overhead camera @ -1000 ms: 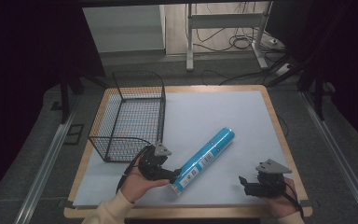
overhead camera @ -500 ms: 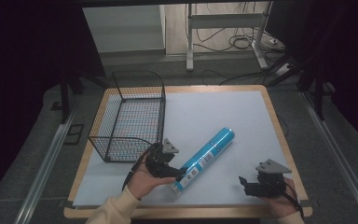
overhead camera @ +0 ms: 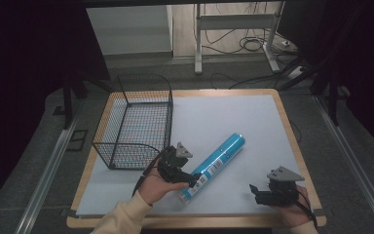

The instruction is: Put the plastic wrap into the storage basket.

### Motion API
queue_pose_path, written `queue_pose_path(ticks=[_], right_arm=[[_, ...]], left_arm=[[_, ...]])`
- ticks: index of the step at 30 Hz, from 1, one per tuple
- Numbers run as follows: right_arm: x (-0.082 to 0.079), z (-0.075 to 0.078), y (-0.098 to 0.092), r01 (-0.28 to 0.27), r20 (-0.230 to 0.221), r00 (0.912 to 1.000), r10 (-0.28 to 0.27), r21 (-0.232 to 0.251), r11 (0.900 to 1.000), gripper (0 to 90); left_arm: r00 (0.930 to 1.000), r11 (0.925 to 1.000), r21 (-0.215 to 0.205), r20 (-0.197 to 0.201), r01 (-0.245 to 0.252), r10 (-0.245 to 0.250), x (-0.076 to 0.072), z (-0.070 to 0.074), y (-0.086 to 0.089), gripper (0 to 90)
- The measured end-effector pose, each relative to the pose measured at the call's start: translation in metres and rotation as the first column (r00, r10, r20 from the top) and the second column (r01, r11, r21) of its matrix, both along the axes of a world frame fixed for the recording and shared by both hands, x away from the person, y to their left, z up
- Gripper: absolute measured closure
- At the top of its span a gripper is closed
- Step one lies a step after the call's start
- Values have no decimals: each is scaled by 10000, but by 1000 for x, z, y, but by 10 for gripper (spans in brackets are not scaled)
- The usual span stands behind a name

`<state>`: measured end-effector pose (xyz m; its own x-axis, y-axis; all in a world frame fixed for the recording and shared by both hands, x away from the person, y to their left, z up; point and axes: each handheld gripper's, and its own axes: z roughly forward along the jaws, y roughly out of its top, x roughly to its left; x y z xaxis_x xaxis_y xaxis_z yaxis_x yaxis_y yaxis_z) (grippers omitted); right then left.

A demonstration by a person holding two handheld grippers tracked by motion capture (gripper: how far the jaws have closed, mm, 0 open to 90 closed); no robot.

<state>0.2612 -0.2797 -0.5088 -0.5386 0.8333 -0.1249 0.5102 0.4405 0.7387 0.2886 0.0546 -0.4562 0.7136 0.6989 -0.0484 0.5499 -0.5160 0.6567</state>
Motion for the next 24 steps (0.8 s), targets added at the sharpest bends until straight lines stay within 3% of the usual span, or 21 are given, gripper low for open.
queue_pose_path(ticks=[24], right_arm=[[0,-1,0,-12,-47,10000,12,-36,10000,83]], left_arm=[[9986,9986,344,-367,400,-387,16,3,-28,162]])
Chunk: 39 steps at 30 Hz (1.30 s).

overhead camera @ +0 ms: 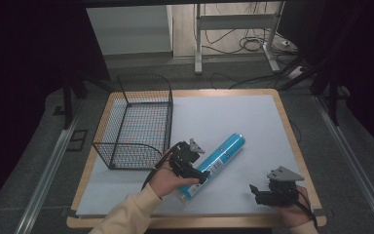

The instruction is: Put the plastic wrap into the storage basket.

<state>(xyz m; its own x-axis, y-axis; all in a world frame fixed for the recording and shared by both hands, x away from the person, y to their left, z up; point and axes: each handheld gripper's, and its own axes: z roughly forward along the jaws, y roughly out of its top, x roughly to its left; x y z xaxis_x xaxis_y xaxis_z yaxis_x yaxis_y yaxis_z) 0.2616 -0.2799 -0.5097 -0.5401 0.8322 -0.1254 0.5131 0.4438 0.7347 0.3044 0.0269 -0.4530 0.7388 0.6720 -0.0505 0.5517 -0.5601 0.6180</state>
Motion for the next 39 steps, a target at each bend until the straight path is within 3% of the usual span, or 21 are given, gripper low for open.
queue_pose_path(ticks=[16,39], right_arm=[[0,0,0,-24,-61,10000,24,13,10000,83],[0,-1,0,-38,-75,10000,37,-34,10000,85]], left_arm=[[9989,9984,423,-297,372,-360,13,-2,-25,161],[9963,9916,1186,-745,516,-429,40,-11,-60,152]])
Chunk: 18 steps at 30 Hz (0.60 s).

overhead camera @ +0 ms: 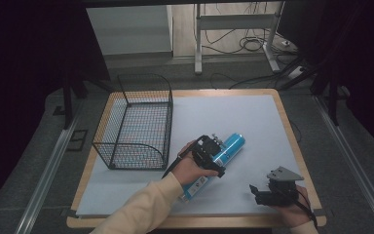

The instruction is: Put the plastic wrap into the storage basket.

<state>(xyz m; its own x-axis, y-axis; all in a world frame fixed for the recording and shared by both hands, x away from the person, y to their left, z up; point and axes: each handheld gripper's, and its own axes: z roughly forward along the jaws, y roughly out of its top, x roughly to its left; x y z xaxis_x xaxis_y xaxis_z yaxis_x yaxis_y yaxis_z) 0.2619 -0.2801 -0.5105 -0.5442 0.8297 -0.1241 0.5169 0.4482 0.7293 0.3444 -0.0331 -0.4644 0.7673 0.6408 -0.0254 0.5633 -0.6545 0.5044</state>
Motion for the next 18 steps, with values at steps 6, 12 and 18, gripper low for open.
queue_pose_path(ticks=[6,12,18], right_arm=[[0,0,0,-3,-24,10000,3,-11,10000,85],[0,0,0,2,-47,10000,-2,-11,10000,85],[0,0,0,10,-33,10000,-10,-23,10000,85]], left_arm=[[9999,9997,230,-160,6,-2,6,-6,-8,152],[9995,9991,418,-303,-46,59,11,-14,-13,153],[9983,9980,625,-573,-74,110,15,-21,-14,157]])
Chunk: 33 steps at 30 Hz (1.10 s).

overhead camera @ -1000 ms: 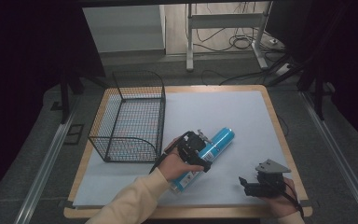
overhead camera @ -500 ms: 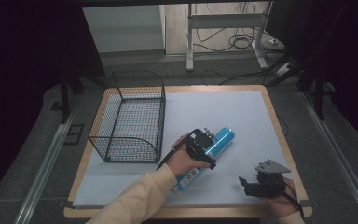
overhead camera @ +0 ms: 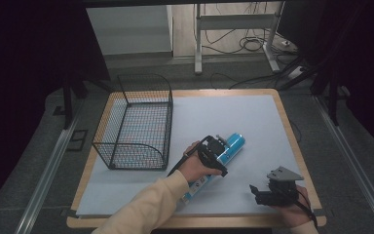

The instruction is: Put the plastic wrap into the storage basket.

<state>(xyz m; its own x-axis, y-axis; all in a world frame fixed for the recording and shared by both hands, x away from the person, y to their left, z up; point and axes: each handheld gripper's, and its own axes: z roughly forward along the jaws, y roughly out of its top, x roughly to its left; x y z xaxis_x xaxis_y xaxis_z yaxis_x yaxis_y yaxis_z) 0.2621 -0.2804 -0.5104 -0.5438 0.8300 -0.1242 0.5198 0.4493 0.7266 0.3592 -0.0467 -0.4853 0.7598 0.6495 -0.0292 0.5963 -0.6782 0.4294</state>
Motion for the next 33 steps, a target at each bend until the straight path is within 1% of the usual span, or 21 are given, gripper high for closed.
queue_pose_path(ticks=[2,4,8,11,13,15,18,21,23,25,27,31,33], right_arm=[[0,0,0,16,16,10000,-16,16,10000,85],[0,0,0,11,-18,10000,-11,7,10000,86],[0,0,0,-4,-14,10000,4,-2,10000,85],[0,0,0,15,11,10000,-15,9,10000,86],[0,0,0,10,-10,10000,-10,7,10000,85],[0,0,0,5,11,10000,-5,4,10000,85],[0,0,0,9,10,10000,-9,8,10000,86],[0,0,0,1,11,10000,-1,7,10000,86],[0,0,0,-7,4,10000,7,-9,10000,86],[0,0,0,-6,3,10000,6,-8,10000,86],[0,0,0,13,17,10000,-13,5,10000,86],[0,0,0,27,16,10000,-27,8,10000,86],[0,0,0,24,23,10000,-24,9,10000,87]], left_arm=[[9998,10000,-52,-187,-56,55,1,-3,1,163],[9995,10000,49,-293,-75,77,2,-6,1,173],[9985,9997,116,-498,-223,228,6,-10,1,191],[9977,9993,221,-608,-296,309,8,-12,0,220],[9973,9991,225,-639,-348,361,8,-13,0,244],[9965,9992,219,-759,-329,345,9,-14,-1,270],[9956,9993,220,-879,-309,327,9,-15,-2,289],[9954,9991,276,-890,-321,345,9,-15,-3,295],[9947,9990,231,-946,-394,414,10,-15,-2,299],[9934,9988,64,-1033,-495,499,10,-15,-1,303],[9924,9987,1,-1127,-504,501,12,-14,1,305],[9899,9986,-75,-1323,-517,502,14,-14,2,307],[9884,9988,-27,-1440,-485,476,15,-13,2,308]])
